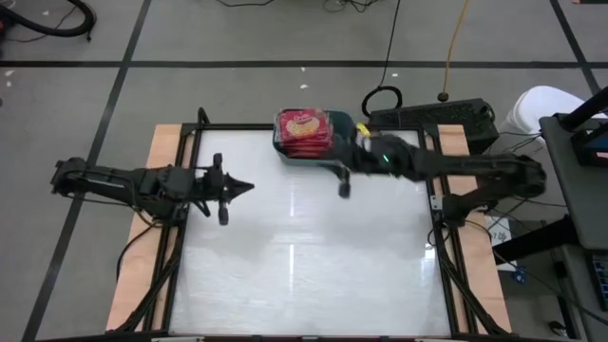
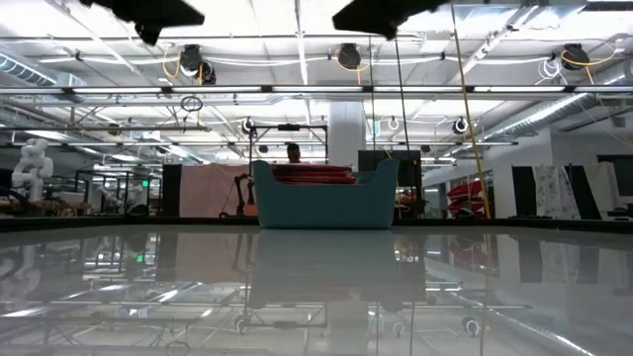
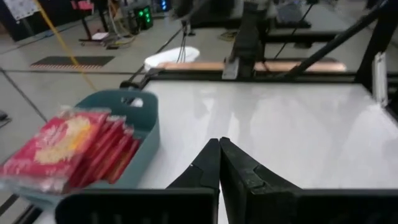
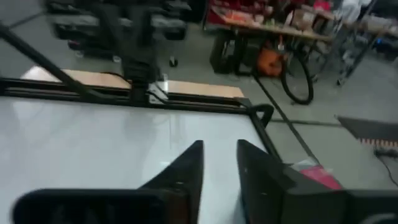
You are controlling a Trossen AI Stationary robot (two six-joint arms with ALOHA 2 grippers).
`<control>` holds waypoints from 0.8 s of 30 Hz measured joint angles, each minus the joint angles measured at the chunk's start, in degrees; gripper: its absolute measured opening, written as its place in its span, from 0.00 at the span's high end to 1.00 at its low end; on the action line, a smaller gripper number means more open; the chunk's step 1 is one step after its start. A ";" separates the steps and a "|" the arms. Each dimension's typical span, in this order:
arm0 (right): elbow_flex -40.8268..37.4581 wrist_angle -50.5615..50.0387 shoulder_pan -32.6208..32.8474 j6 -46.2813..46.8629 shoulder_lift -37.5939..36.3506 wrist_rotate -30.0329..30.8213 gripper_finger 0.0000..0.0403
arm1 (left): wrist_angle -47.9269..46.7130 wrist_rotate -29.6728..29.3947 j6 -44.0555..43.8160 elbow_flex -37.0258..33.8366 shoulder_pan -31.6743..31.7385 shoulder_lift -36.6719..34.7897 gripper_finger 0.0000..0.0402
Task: Sort popcorn bags into baskets
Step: Return to Home Position
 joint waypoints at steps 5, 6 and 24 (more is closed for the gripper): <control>-15.92 13.27 5.44 0.49 -7.58 6.77 0.95 | 8.16 -2.26 -0.51 -8.30 -2.16 -1.44 0.99; -18.44 15.35 6.15 0.51 -8.40 8.05 0.98 | 9.92 -2.29 -0.62 -10.12 -2.40 -1.92 0.99; -46.84 24.00 12.65 10.55 -20.25 13.25 1.00 | 17.14 -3.17 -6.25 -31.77 -3.44 -16.17 0.99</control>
